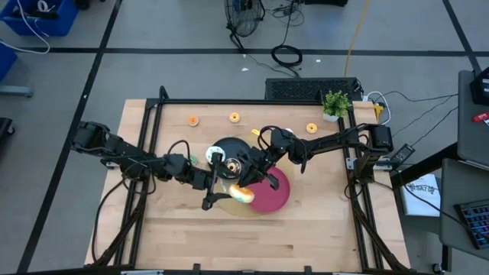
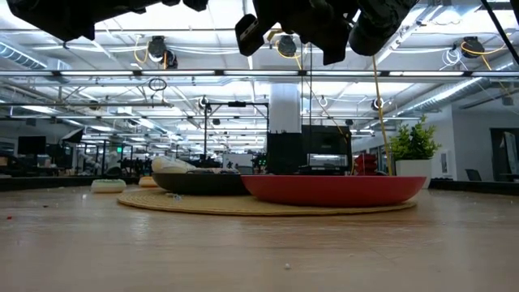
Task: Pick & Place donuts
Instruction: Put the large blue donut on the black plate
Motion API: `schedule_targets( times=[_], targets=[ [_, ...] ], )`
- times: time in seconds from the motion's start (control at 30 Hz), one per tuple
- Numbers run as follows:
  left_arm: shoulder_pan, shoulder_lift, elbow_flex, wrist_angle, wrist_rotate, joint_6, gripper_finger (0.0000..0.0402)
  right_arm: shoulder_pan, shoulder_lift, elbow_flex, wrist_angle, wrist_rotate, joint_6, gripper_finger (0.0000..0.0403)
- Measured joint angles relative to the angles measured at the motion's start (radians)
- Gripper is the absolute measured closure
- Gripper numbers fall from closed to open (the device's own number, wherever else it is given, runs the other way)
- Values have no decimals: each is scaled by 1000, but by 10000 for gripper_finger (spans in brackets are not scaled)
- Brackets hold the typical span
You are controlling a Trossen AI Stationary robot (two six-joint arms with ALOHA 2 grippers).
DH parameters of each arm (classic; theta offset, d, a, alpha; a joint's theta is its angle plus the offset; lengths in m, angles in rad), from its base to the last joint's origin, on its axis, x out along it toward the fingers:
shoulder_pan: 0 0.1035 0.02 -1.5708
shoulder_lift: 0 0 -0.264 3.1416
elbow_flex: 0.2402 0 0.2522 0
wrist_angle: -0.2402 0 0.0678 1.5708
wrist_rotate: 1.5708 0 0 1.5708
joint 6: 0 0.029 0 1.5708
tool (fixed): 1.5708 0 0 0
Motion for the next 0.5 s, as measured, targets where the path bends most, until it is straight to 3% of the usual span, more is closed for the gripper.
schedule_targets(
  times=[0.2, 0.5],
  targets=[
    [-1, 0, 0, 28, 1, 1, 122, 0, 0, 0, 0, 2, -3, 403],
    [-1, 0, 0, 25, 4, -48, 280, 0, 0, 0, -8, 67, -5, 403]
  ],
)
